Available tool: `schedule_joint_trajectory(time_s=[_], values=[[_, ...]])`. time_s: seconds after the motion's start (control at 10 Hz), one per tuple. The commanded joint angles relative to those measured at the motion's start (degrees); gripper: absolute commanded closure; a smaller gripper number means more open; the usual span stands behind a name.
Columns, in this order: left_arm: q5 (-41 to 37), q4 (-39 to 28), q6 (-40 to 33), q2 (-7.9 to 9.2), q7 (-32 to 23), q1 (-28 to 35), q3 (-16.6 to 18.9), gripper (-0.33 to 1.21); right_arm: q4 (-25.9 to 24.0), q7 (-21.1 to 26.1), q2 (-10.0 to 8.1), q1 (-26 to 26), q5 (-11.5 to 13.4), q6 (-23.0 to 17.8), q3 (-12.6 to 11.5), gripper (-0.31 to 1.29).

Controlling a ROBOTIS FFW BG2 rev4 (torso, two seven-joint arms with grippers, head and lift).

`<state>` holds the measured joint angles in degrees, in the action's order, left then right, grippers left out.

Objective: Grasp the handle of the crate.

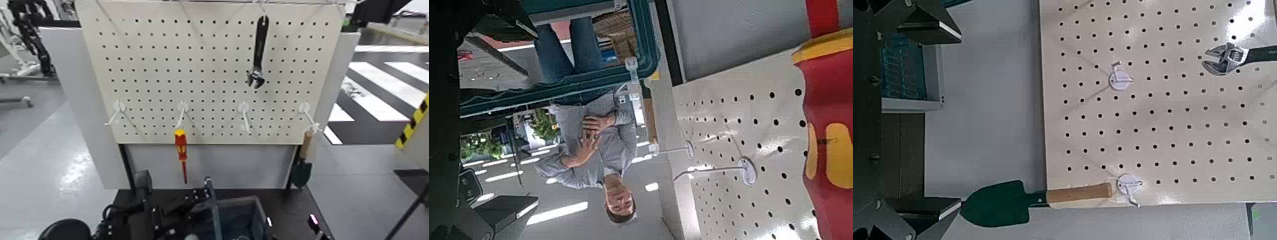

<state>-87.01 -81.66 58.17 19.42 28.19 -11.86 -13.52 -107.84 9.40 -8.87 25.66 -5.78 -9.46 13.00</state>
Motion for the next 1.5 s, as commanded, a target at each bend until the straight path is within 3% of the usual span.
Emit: schedule_joint_trajectory(time_s=[0.1,0.6,0.7,0.8,0.9,1.1,1.5], values=[[-0.1,2.3,-0.1,0.35,1.1,-2.3,-1.8,0.14,0.1,0.0,0.08,-0.1,-0.1,-0.2,0.1,0.15],[-1.5,5.4,-0.8,-0.18,2.8,-4.3,-5.2,0.2,0.3,0.0,-0.01,-0.3,-0.3,-0.5,0.3,0.15],[-1.5,5.7,-1.0,-0.18,3.4,-4.7,-5.7,0.42,0.3,0.0,-0.01,-0.3,-0.4,-0.6,0.3,0.15],[-1.6,6.3,-1.2,-0.18,3.7,-4.9,-6.3,0.87,0.4,0.0,-0.1,-0.3,-0.5,-0.6,0.3,0.15],[-1.6,6.6,-1.2,-0.18,3.8,-4.9,-6.4,1.02,0.4,0.0,-0.1,-0.3,-0.6,-0.6,0.3,0.15],[-1.5,7.0,-1.2,-0.26,3.8,-5.0,-6.6,1.2,0.6,0.0,-0.19,-0.4,-0.7,-0.7,0.4,0.15],[-1.5,7.3,-1.4,-0.18,4.3,-4.8,-6.8,1.19,0.9,0.0,-0.45,-0.6,-1.0,-1.0,0.4,0.15]])
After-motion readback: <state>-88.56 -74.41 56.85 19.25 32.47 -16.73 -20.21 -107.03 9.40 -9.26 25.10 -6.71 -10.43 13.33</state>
